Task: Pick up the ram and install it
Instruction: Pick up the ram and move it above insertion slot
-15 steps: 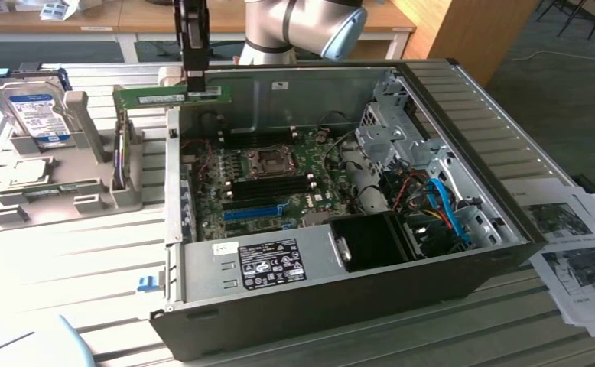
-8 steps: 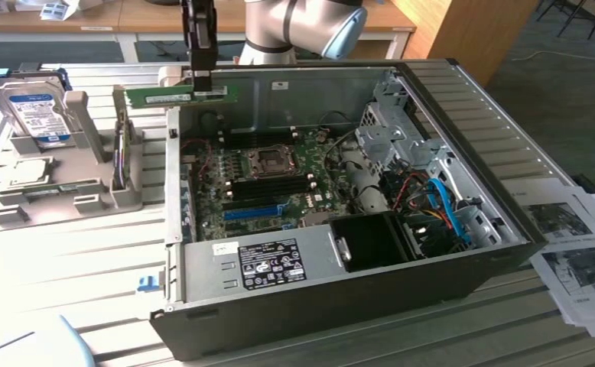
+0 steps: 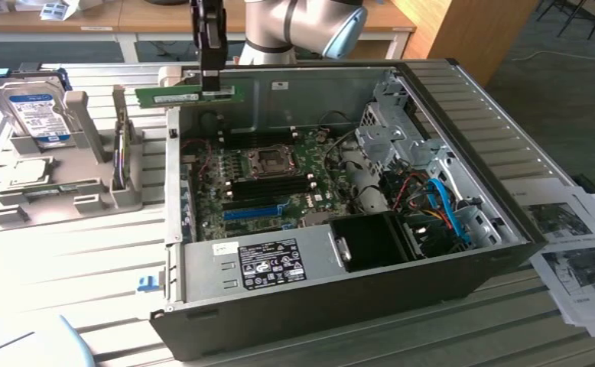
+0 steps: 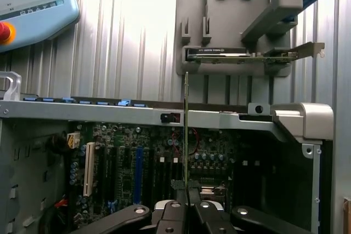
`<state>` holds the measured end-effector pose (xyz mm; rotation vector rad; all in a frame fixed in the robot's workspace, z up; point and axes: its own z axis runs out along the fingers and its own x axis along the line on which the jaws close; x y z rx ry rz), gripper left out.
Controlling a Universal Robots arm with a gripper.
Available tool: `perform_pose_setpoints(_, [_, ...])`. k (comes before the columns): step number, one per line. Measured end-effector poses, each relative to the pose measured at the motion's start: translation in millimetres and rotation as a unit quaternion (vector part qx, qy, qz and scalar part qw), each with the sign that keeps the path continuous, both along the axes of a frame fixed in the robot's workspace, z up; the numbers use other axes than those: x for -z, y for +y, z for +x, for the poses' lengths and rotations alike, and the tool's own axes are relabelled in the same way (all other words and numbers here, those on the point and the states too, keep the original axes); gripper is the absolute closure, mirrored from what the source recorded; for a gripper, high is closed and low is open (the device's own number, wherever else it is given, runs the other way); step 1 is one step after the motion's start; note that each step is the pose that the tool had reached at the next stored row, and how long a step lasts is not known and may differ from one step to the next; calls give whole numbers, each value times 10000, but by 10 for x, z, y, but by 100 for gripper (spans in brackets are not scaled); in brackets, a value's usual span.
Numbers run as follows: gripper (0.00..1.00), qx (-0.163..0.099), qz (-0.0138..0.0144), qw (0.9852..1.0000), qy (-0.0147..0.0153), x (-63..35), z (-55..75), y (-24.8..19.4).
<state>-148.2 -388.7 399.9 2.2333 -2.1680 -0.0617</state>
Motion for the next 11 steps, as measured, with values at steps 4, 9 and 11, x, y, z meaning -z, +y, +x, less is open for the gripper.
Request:
perform_pose_setpoints(4, [89, 0, 0, 10000, 0, 0, 39, 0])
perform_pose_setpoints(9, [89, 0, 0, 10000, 0, 0, 85, 0])
perform_pose_setpoints(11, [89, 0, 0, 10000, 0, 0, 103, 0])
